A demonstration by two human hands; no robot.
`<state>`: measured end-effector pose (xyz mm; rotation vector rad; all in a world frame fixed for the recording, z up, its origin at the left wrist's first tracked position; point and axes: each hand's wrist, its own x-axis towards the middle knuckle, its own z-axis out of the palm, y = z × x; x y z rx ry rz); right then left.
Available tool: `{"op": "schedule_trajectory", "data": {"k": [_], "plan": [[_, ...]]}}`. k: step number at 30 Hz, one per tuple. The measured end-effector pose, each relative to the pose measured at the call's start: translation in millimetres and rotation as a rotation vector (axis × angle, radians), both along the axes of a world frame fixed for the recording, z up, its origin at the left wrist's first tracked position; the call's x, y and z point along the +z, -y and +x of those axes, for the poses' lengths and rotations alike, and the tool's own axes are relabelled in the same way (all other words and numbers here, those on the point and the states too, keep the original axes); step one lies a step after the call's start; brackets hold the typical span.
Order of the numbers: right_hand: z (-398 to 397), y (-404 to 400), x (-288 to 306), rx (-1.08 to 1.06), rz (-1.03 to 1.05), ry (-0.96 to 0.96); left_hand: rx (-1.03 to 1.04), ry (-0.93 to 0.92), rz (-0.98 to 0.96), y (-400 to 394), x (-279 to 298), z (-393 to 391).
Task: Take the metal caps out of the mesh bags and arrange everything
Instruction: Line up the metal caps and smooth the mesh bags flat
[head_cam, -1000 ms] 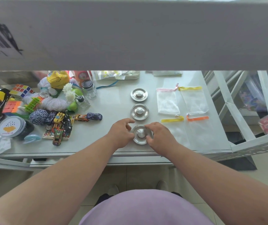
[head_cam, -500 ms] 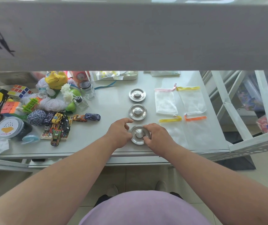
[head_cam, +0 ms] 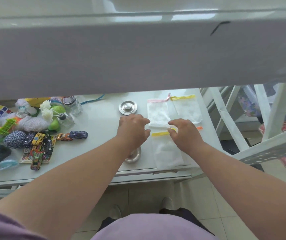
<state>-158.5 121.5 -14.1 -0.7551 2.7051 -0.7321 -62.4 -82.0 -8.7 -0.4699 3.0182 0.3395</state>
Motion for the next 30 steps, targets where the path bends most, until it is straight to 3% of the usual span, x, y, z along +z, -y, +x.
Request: {"op": "schedule_trajectory", "data": {"k": [9, 14, 25, 30], "plan": [[-54.1, 10.0, -24.2, 0.111, 0.193, -0.079, -0.023, 0.191, 0.0, -6.4, -23.3, -46.5], [-61.4, 11.1, -31.8, 0.216, 0.174, -0.032, 0.006, 0.153, -0.001, -17.8, -29.2, -49.2], [-79.7, 17.4, -33.2, 0.256, 0.207, -0.118, 0.011, 0.151, -0.121, -20.6, -21.0, -62.5], [-78.4, 2.5, -26.9, 0.181, 0.199, -0.174, 0.017, 0.139, -0.072, -22.5, -19.7, -60.3]]}}
